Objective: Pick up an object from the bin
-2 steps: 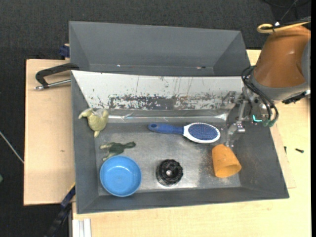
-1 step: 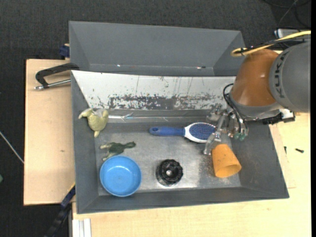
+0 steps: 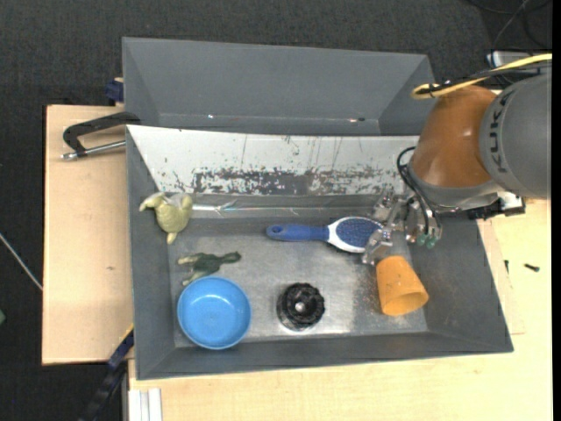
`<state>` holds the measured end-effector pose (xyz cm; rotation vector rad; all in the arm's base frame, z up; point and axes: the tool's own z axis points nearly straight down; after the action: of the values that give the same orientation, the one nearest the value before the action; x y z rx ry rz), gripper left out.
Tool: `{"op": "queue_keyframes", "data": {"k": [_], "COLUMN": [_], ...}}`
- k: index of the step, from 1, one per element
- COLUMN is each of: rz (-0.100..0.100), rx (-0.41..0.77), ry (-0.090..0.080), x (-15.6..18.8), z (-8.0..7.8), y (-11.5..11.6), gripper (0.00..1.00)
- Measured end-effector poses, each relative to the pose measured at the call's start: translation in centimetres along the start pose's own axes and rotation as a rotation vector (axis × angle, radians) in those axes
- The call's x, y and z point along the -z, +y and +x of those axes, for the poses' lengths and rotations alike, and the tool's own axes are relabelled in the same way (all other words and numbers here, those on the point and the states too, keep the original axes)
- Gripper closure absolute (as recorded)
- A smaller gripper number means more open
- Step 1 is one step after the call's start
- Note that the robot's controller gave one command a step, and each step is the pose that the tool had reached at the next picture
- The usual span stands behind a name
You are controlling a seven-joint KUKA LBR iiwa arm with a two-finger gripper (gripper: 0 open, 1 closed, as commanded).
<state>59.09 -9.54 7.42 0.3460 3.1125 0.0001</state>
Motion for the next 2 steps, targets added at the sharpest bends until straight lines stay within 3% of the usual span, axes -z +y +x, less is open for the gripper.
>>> {"op": "queue_keyframes", "data": {"k": [1, 2], "rz": [0.0, 0.001], "rx": [0.001, 0.0], "ry": [0.011, -0.003], "x": [-0.2, 0.02], "z": [0.3, -0.03], "y": [0.01, -0.02], "gripper": [0.0, 1.0]}}
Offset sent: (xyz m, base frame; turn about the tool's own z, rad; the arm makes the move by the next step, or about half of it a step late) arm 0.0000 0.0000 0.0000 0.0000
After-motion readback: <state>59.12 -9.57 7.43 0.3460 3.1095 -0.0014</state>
